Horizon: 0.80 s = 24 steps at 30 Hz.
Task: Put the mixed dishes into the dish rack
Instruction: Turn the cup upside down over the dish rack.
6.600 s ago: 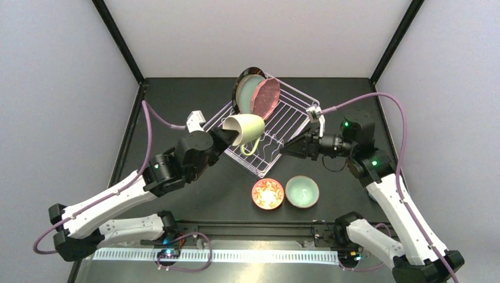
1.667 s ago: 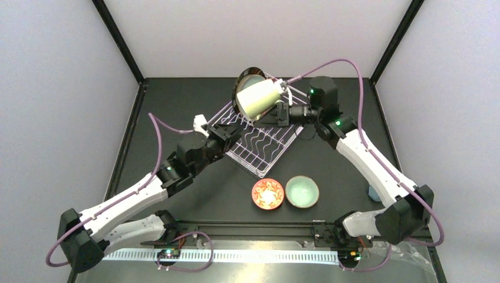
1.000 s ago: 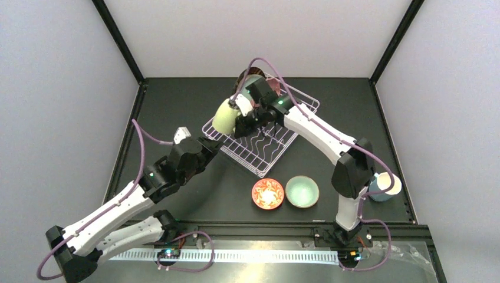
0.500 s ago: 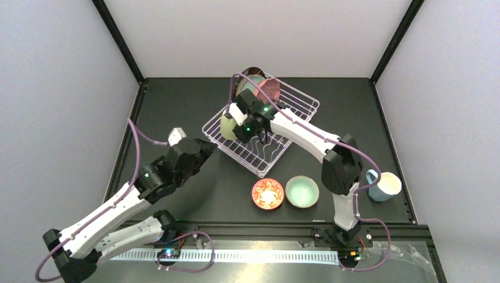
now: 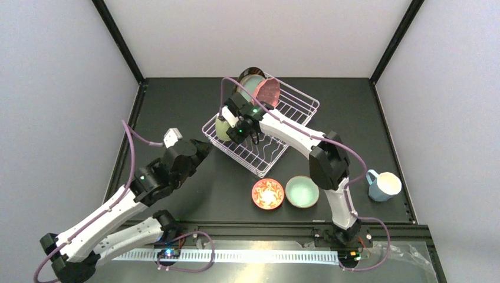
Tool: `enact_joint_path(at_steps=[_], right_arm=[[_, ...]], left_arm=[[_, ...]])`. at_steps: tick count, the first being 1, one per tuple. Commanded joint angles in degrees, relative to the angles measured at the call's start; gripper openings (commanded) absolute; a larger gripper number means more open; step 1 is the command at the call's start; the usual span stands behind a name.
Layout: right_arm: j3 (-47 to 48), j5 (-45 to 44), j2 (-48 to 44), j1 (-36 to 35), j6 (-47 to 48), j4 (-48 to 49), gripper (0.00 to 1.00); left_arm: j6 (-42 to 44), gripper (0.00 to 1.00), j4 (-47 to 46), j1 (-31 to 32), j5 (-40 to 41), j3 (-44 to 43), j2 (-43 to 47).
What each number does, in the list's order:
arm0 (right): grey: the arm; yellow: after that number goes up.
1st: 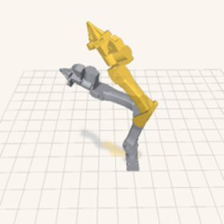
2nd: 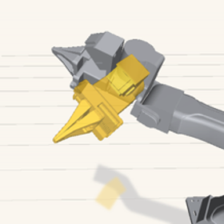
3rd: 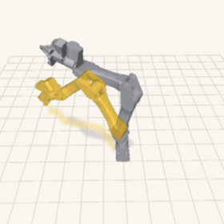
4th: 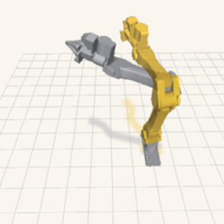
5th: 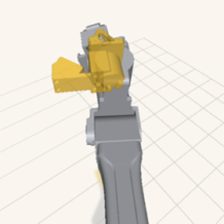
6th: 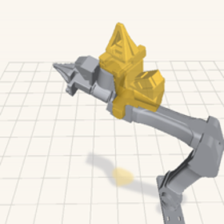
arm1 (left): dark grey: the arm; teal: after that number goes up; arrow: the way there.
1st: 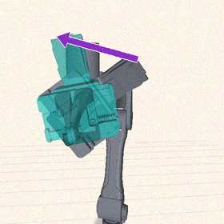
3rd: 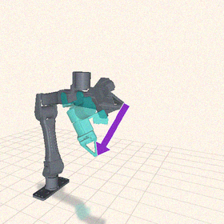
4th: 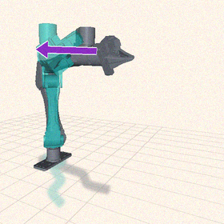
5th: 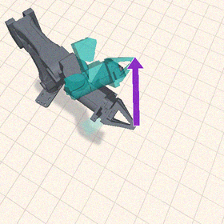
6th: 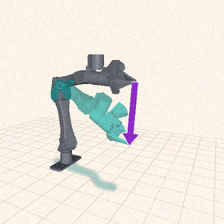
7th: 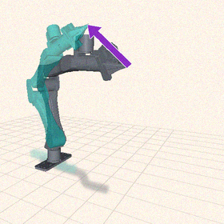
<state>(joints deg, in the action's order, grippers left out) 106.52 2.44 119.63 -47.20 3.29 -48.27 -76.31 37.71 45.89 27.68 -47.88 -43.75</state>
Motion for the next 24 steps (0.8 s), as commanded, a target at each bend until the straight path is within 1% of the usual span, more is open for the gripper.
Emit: enact_joint_path(at_steps=[1,24], right_arm=[[3.8,-1.0,1.6,-0.3,1.1,3.1,0.0],[3.1,-0.7,7.4,-0.9,1.6,6.9,0.0]], left_arm=[[1.7,0.94,1.3,0.2,1.8,-1.8,0.4],[4.6,0.95,-0.6,-0.5,2.4,-1.8,-1.4]])
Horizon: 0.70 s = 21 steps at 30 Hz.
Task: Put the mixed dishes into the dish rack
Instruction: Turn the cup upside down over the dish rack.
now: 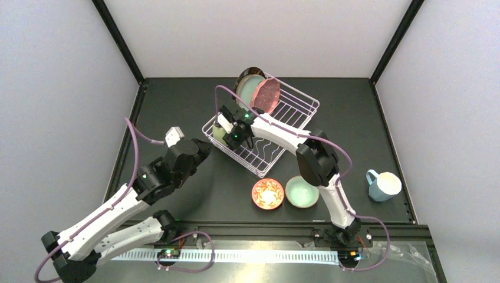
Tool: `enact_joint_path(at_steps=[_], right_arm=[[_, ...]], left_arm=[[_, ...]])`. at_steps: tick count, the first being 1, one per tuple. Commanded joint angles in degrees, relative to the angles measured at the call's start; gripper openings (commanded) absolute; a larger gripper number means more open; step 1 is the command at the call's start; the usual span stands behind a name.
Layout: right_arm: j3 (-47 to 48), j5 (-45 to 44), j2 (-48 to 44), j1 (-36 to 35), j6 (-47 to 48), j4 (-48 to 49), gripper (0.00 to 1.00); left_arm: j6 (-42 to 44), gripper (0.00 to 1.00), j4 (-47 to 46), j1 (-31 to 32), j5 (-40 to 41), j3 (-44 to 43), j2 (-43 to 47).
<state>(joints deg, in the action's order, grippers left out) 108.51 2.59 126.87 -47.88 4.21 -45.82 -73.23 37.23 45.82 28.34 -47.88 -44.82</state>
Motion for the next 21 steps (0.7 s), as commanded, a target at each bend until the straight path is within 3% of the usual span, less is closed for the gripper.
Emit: enact_joint_path(at_steps=[1,6,10,15,21], right_arm=[[0.8,-1.0,0.2,-0.2,0.7,4.9,0.0],[0.5,-1.3,0.9,-0.1,0.6,5.7,0.03],[0.4,-1.0,1.5,-0.2,0.4,5.4,0.23],[-0.4,-1.0,1.5,-0.1,-0.2,5.4,0.59],[-0.3,-1.5,1.0,-0.1,-0.6,5.4,0.7]], left_arm=[[1.7,0.96,-0.1,-0.5,1.8,-1.7,-0.3],[1.9,0.96,0.0,-0.6,2.1,-1.6,-0.2],[2.0,0.96,0.1,-0.6,2.4,-1.4,0.2],[1.7,0.97,0.1,-0.6,2.8,-1.0,0.8],[1.6,0.97,0.1,-0.6,2.6,-0.7,1.1]])
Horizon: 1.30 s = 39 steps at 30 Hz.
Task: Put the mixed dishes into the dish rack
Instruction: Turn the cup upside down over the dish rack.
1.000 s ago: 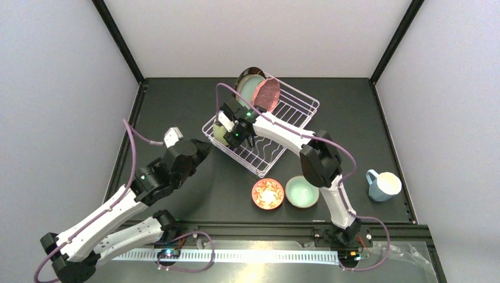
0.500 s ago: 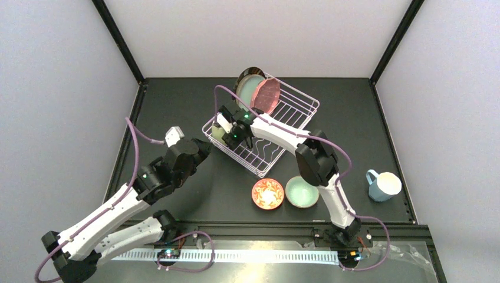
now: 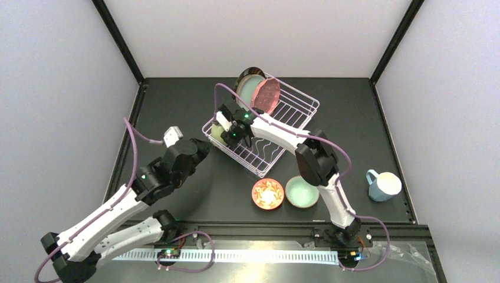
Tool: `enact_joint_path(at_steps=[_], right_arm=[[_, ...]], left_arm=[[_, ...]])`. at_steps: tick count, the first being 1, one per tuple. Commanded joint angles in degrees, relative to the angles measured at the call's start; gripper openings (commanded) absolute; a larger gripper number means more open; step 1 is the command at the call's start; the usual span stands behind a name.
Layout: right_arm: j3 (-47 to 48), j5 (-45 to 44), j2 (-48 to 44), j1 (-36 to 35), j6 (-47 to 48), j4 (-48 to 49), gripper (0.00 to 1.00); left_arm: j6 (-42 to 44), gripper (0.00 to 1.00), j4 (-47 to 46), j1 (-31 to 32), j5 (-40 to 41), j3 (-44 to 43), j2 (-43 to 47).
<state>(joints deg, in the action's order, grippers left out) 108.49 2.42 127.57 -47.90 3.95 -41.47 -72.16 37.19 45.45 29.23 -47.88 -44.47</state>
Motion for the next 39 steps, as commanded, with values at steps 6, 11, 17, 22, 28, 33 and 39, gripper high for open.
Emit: enact_joint_path(at_steps=[6,11,17,22,28,33,39], right_arm=[[0.4,-2.1,-1.0,-0.2,-0.5,0.2,0.71],[0.1,-3.4,-3.0,-0.2,-0.7,-0.3,0.71],[0.4,-4.1,-5.1,-0.1,-0.8,-1.1,0.72],[0.4,-4.9,-6.9,-0.1,-0.9,-1.4,0.72],[0.9,-4.8,-9.6,-0.2,-1.2,-2.3,0.73],[1.9,-6.2,-13.5,-0.1,-1.8,-3.4,0.73],[0.5,-14.4,-21.9,-0.2,-4.8,-2.4,0.98]], left_arm=[[0.4,0.97,0.1,-0.3,1.5,-0.5,1.2],[0.2,0.97,-0.1,-0.3,1.3,-0.3,1.3],[-0.2,0.97,0.0,-0.3,1.1,-0.3,1.3],[-0.4,0.97,0.0,-0.3,1.0,-0.2,1.5],[-0.5,0.97,0.3,-0.3,1.0,-0.3,1.8],[0.8,0.97,-0.2,-0.3,1.3,-0.6,1.6],[4.0,0.97,-1.7,-0.3,0.8,-2.0,-0.4]])
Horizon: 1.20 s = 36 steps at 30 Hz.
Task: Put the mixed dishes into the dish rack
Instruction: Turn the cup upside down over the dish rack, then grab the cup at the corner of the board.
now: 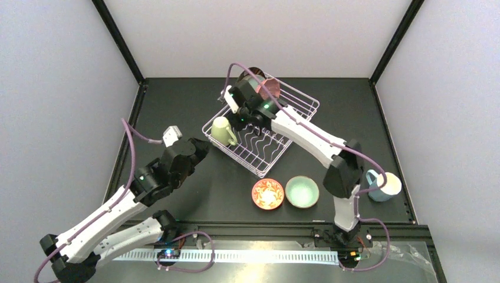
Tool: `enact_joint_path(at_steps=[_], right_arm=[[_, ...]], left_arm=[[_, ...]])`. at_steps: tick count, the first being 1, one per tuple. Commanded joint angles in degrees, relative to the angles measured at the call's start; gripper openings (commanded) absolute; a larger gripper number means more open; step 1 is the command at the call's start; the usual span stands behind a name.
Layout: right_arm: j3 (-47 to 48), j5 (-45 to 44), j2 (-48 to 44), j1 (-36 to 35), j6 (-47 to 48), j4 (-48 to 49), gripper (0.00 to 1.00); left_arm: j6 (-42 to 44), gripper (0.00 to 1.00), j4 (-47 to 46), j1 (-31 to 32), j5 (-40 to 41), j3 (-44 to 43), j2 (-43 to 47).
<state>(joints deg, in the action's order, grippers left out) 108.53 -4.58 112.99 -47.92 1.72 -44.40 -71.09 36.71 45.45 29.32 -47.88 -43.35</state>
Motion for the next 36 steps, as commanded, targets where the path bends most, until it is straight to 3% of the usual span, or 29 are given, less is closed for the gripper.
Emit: enact_joint_path(at_steps=[1,6,14,20,27,36], right_arm=[[-0.3,-9.3,-8.7,0.0,-4.1,1.4,0.98],[-3.1,-18.4,-13.8,0.1,-11.2,1.9,0.98],[-10.3,-23.1,-18.9,4.3,-23.0,-2.7,0.98],[-17.8,-27.8,-25.4,12.3,-35.1,-10.3,0.87],[-29.2,-33.4,-36.8,22.3,-47.3,-15.8,0.93],[-37.9,-36.2,-46.9,24.9,-63.9,-27.6,0.94]], left_arm=[[3.4,0.98,-1.5,-0.3,0.6,-2.0,-1.7],[6.0,0.99,-4.7,-0.3,-1.3,-1.8,-2.7],[13.4,0.99,-8.3,-0.3,-8.0,-4.1,-10.0],[19.6,0.99,-8.9,-0.3,-16.4,-7.6,-18.5],[26.1,0.99,-9.5,-0.3,-22.8,-9.7,-24.5],[30.9,0.99,-11.3,-0.3,-28.8,-9.8,-26.3]])
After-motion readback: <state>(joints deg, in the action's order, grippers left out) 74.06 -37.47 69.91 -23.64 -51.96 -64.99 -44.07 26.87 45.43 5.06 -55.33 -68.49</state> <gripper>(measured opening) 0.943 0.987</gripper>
